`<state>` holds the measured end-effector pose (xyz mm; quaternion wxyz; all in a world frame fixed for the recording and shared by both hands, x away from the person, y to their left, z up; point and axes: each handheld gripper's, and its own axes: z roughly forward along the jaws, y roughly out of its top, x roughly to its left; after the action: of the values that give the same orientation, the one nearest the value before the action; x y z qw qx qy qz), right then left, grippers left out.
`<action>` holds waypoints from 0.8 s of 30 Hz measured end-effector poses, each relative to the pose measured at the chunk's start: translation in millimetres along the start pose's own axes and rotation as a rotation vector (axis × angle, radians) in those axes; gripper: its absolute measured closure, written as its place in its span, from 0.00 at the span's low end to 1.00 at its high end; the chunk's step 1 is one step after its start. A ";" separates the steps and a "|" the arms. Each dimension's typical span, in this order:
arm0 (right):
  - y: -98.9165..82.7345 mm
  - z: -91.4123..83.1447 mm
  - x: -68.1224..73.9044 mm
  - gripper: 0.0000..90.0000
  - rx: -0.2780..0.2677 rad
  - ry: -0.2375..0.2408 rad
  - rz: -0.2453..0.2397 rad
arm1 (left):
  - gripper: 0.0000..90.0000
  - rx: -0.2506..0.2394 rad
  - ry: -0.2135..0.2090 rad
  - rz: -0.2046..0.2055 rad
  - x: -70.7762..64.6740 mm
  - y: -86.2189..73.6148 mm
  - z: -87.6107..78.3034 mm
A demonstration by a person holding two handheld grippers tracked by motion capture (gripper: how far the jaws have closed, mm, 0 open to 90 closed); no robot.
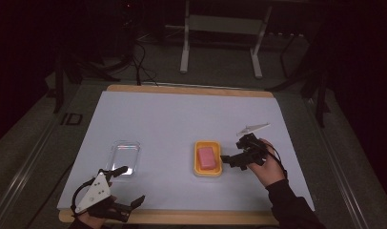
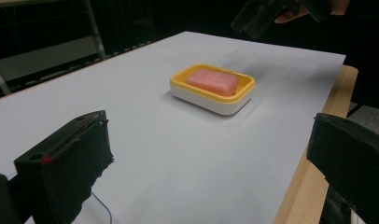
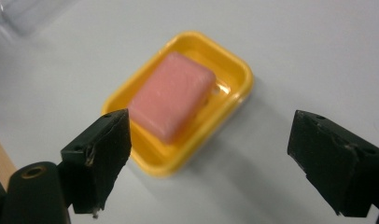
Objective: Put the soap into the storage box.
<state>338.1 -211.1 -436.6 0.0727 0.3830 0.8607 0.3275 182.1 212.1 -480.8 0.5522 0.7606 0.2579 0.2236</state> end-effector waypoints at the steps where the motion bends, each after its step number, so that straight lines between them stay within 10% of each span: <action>1: -2.6 -1.0 -1.3 0.15 -0.003 0.001 -0.003 | 0.00 0.001 0.000 0.001 0.0 0.0 -0.1; 24: -70.8 -27.3 -8.4 0.15 -0.144 0.025 -0.004 | 0.00 0.007 0.002 -0.006 1.2 -1.3 -0.4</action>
<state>290.4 -265.7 -460.3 0.0898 0.3711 0.8364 0.3934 182.7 213.5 -481.9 0.5499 0.7616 0.2614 0.2217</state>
